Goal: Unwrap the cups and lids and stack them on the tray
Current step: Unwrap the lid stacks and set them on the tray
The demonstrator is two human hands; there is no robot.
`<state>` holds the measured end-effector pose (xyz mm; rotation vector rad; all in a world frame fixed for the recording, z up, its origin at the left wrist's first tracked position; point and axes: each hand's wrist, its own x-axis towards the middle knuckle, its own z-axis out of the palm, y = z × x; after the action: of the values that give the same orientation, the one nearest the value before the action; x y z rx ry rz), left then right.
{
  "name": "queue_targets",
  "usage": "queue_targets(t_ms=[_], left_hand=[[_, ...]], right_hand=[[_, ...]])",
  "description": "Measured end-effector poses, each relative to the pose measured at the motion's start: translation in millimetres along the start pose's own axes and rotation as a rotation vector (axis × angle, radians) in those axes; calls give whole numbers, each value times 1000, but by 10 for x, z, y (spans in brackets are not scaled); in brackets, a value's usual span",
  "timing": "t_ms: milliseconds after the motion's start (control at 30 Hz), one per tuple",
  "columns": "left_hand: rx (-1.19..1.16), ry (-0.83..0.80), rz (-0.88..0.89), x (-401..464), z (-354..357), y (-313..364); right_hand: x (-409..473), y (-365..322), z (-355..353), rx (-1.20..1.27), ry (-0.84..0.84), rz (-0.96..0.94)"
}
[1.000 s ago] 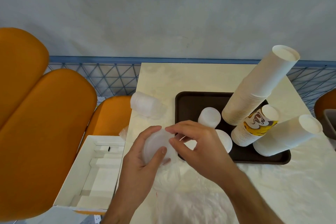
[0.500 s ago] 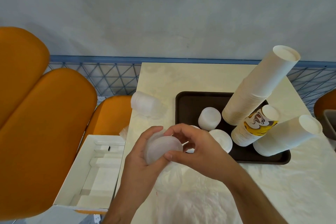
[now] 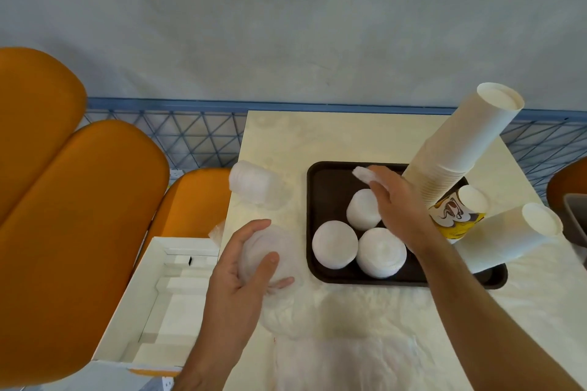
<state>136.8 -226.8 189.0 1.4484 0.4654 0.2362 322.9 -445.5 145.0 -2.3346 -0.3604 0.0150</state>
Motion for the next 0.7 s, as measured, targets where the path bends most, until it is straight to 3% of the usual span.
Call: queue_targets(t_ms=[133,267,500,700], left_hand=[[6,-9,2,-11,-22,-36],[12,-5,2,4,-39,-62],[-22,-10,-4,24,-35,-58],[-19,-20,-15,33,-11,-60]], right_hand=[[128,317,152,-167,14,-24],[114,442,283,-332,-90,26],[33,465,321,-351,-164,158],[30,458,300,-379,-162,165]])
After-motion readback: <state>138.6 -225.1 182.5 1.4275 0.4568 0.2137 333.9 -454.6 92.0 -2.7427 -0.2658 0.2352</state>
